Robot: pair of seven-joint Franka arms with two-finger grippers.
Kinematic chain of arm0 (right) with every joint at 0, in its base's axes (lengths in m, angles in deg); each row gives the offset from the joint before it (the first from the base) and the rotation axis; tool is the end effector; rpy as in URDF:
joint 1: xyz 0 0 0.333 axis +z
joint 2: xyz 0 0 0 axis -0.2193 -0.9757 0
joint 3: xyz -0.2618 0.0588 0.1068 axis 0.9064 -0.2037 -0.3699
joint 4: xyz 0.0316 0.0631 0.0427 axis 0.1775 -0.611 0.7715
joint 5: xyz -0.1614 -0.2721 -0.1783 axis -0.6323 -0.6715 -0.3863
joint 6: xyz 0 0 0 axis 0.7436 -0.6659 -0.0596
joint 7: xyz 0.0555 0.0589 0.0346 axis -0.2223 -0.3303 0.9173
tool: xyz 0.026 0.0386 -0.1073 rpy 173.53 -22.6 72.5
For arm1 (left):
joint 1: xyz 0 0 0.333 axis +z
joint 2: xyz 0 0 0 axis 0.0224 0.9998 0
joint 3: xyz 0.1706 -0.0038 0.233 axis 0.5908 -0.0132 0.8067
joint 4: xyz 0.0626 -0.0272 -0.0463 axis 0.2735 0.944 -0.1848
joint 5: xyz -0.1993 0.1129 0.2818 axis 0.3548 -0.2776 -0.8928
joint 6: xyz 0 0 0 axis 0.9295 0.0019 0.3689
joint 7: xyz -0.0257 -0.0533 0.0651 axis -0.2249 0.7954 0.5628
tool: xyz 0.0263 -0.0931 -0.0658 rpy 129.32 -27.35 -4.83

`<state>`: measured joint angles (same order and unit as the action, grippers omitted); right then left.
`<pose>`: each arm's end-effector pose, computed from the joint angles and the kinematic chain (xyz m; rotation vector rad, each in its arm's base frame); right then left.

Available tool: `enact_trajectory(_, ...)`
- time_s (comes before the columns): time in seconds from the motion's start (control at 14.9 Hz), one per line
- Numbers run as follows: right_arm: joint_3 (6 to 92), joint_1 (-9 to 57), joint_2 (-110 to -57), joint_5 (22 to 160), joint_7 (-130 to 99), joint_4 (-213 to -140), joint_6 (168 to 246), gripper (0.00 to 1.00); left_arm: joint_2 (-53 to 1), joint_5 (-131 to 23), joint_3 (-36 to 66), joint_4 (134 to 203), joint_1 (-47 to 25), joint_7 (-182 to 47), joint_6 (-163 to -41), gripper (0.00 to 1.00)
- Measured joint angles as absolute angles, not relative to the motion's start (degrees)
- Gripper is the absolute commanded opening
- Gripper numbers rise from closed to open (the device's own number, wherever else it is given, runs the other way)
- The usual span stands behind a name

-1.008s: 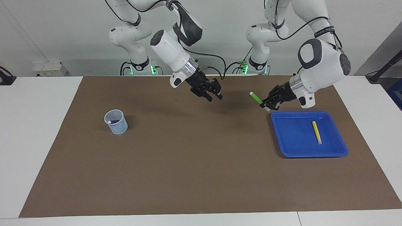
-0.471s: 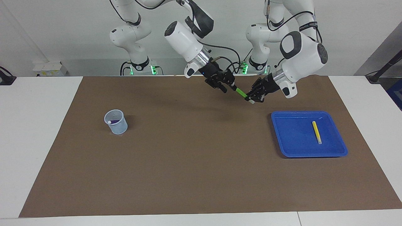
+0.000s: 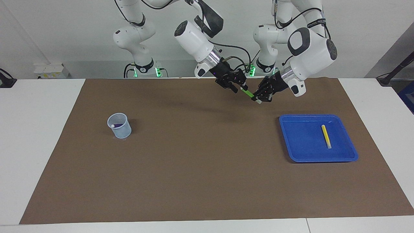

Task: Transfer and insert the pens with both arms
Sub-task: 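Grasp the green pen with the right gripper from the left gripper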

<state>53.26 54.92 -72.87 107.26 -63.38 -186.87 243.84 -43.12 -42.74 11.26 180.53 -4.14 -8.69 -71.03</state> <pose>0.4321 0.4036 0.4666 -2.2476 0.6242 -0.0563 0.4625 -0.1545 0.4484 2.1537 1.6563 -0.6646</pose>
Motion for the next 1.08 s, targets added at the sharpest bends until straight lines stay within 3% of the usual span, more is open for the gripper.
enact_trajectory(0.2,53.25,54.97,-72.88,107.26,-63.38,-186.87,243.84,0.56,-43.12,-41.87,11.26,180.57,-4.22,-8.57,-71.03,0.00)
enact_trajectory(0.54,53.14,56.05,-72.88,107.26,-63.38,-186.86,243.84,0.41,-43.17,-41.17,11.26,180.58,-4.26,-8.30,-71.04,0.00)
enact_trajectory(0.87,53.20,56.04,-72.92,107.26,-63.38,-186.85,243.84,0.00,-43.19,-40.53,11.26,180.59,-4.30,-8.24,-71.03,0.00)
enact_trajectory(1.08,53.20,55.99,-72.92,107.27,-63.38,-186.83,243.84,0.00,-43.19,-40.47,11.25,180.62,-4.32,-8.10,-71.10,0.00)
